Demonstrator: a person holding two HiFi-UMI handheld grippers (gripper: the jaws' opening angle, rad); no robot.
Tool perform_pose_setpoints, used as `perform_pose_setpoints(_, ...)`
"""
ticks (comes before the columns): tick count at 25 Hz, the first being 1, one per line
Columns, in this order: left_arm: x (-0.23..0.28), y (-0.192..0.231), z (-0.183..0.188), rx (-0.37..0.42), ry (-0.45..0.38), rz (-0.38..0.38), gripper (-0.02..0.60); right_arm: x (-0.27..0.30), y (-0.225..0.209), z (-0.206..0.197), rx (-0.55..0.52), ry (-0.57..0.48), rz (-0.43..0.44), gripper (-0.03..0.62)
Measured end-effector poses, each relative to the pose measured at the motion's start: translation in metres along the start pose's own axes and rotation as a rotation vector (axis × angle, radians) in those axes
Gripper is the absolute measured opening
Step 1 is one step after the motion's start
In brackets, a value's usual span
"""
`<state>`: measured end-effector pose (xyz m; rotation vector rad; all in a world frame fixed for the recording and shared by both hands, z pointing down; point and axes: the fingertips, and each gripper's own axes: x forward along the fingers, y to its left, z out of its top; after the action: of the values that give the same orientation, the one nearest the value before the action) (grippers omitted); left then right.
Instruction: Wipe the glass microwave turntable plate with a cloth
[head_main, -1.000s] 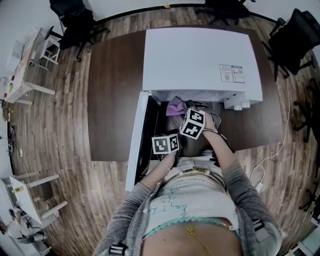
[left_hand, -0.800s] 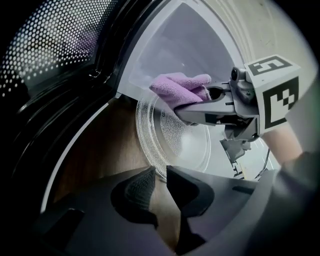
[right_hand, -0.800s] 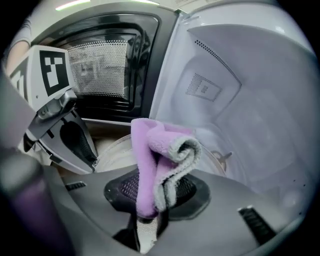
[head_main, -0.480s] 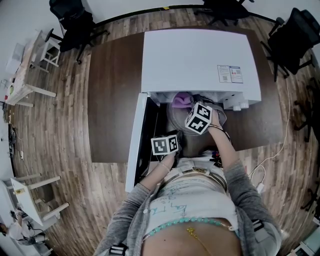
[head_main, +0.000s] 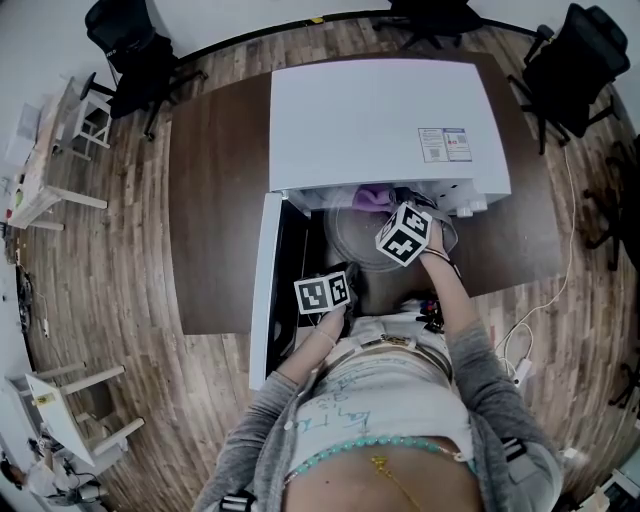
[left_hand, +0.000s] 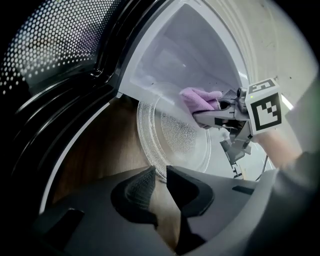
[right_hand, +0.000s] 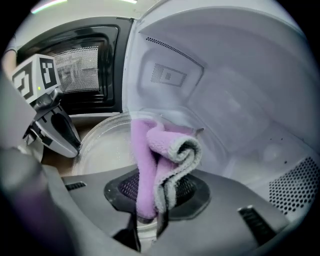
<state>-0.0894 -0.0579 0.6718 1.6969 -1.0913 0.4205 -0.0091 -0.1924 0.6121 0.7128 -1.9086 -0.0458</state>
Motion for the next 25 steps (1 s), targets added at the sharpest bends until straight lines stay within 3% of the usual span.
perform_pose_setpoints(25,-0.004,0.0,0.0,-0.016,-0.009,-0.01,0.079,-0.023,0.0,-0.063,0.135,0.068,-0.037,0.114)
